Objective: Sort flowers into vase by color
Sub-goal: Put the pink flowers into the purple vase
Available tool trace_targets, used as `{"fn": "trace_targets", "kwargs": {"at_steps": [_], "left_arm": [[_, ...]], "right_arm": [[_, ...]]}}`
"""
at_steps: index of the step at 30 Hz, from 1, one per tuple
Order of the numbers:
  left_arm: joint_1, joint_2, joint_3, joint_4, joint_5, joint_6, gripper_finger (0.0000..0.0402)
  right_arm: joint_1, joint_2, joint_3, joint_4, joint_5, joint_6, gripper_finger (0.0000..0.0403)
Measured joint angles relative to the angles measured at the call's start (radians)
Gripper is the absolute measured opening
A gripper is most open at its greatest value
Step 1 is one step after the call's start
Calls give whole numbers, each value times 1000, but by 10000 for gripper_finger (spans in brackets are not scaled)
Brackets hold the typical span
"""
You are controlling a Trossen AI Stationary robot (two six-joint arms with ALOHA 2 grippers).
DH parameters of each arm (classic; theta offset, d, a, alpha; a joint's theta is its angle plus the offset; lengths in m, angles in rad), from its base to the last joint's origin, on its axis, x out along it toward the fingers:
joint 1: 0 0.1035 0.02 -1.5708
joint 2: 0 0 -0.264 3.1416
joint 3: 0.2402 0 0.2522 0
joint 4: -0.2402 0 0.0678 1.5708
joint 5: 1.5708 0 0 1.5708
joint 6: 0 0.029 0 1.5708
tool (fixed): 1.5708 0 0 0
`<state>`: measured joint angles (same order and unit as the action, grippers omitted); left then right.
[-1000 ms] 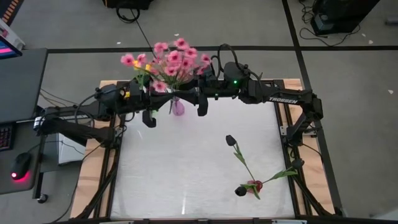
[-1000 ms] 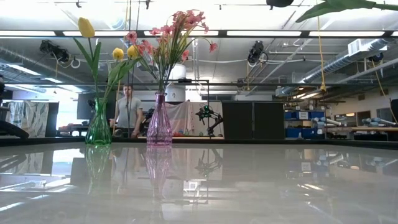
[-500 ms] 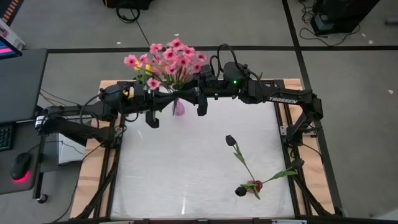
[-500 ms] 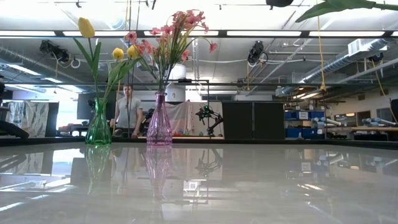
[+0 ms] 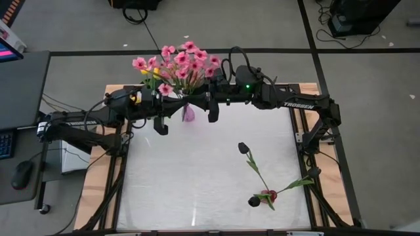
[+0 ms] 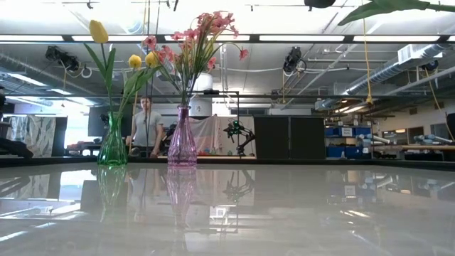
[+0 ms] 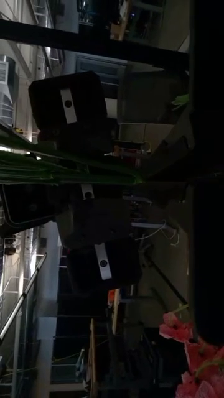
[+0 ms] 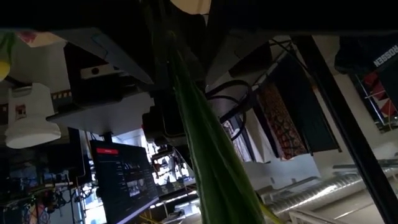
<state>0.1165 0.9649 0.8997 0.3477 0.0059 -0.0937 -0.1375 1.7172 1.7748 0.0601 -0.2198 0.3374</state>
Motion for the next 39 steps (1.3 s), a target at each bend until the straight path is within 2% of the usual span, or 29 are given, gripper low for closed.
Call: {"fn": "trace_targets", "kwargs": {"at_steps": [4,16,27,39], "left_arm": [[0,0,0,0,0,0,7],[0,0,1,-1,6,-1,7],[0,0,1,-3,4,8,15],[0,-2,1,0,-6,64,106]], "right_arm": [[0,0,0,-19,1,0,123],[-2,0,0,-23,-6,-23,13],[-2,0,0,-33,-8,-27,11],[-3,0,0,-43,-13,-23,11]]}}
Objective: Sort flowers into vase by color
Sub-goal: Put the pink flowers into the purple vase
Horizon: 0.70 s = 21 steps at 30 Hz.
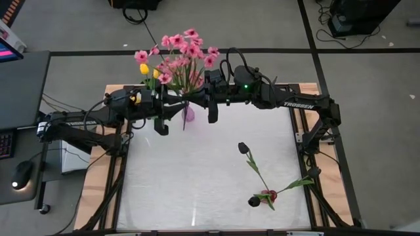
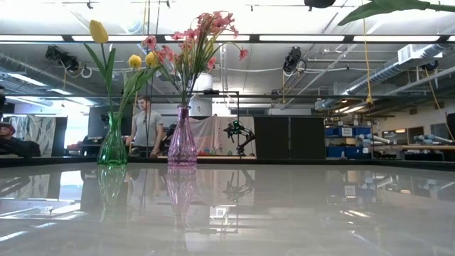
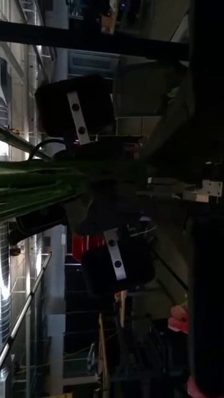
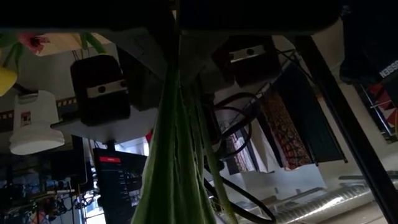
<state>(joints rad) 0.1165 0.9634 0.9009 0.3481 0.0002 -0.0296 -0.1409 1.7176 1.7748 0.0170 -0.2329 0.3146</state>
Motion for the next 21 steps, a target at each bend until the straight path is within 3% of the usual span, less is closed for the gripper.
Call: {"fn": "trace_targets", "kwargs": {"at_steps": [9,21], "left_arm": [[0,-19,0,-59,1,0,143],[0,-82,0,-124,4,19,147]], "right_arm": [[-25,0,0,0,-11,0,11],[-52,0,0,-28,-61,-3,11]]}}
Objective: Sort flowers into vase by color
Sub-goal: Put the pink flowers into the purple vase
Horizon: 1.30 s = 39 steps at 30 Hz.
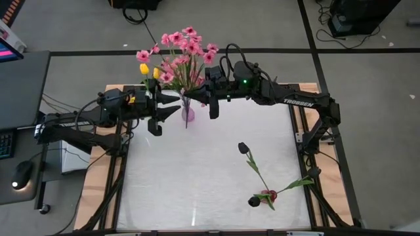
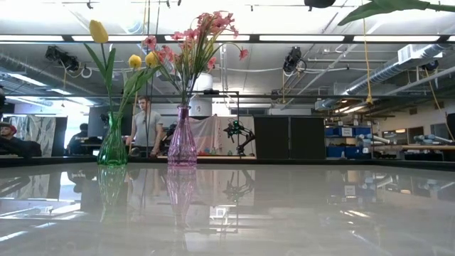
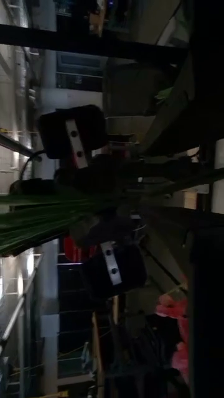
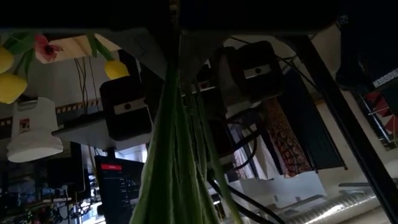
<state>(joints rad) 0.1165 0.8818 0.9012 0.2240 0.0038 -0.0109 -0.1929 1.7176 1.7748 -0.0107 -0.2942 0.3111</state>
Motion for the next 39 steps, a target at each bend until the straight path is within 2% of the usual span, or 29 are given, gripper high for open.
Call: {"fn": "trace_targets", "kwargs": {"at_steps": [5,15,28,36,39], "left_arm": [[0,-22,0,-45,1,6,147],[-3,-35,0,-66,1,149,147],[-2,-35,0,-64,1,457,146],[-2,-31,0,-67,0,657,146],[-2,-31,0,-74,-6,682,146]], "right_arm": [[-14,0,0,-6,-20,0,11],[-30,0,0,-8,-49,11,11],[-32,0,0,-8,-48,97,11],[-30,0,0,-8,-12,126,11],[-30,0,0,-8,7,134,11]]}}
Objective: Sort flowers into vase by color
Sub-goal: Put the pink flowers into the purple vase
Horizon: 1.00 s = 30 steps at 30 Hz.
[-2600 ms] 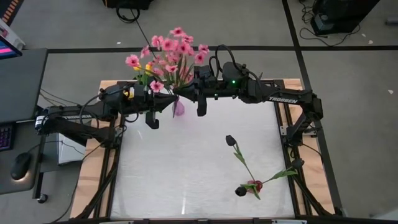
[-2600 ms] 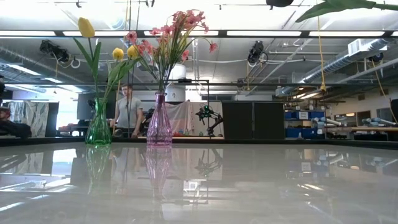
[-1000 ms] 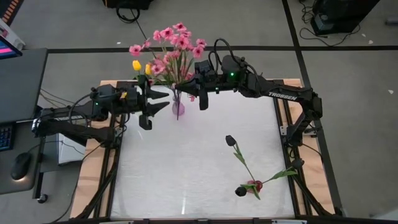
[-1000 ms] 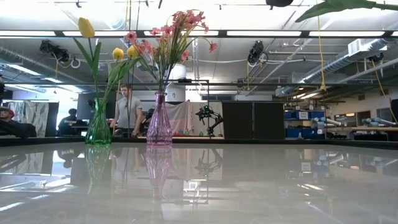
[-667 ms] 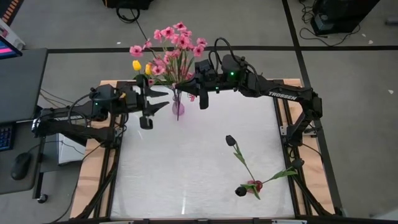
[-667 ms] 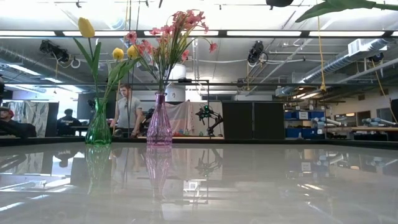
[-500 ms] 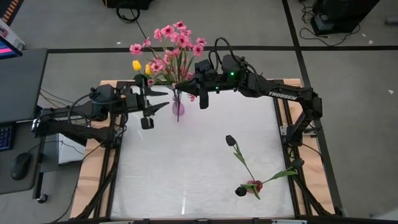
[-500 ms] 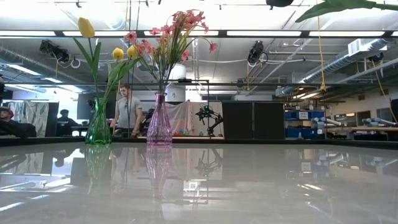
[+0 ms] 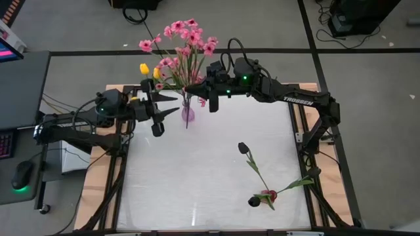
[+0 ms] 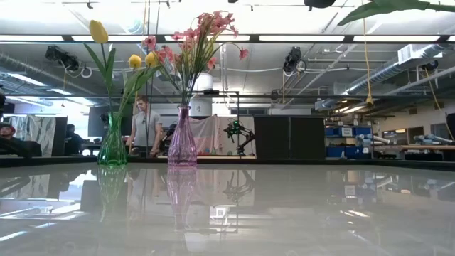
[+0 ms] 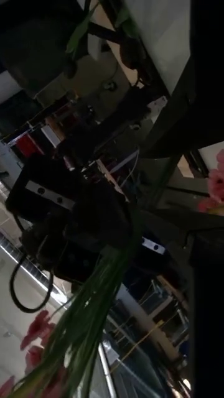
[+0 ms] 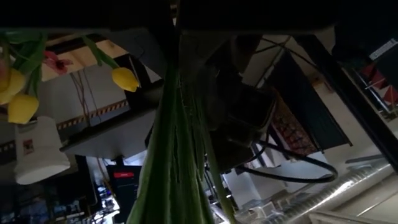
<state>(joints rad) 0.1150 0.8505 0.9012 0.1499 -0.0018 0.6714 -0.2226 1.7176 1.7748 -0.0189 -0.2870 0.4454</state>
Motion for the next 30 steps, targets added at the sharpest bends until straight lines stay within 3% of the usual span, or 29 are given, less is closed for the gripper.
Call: {"fn": "trace_targets", "kwargs": {"at_steps": [4,19,24,30], "left_arm": [[0,11,0,6,-12,-47,146],[-1,43,0,18,-12,-203,146],[-1,43,0,18,-12,-266,146],[-1,43,0,50,-12,-332,146]], "right_arm": [[5,0,0,2,10,-22,11],[89,0,0,23,41,-445,11],[124,0,0,18,128,-618,11],[135,0,0,16,203,-669,11]]}}
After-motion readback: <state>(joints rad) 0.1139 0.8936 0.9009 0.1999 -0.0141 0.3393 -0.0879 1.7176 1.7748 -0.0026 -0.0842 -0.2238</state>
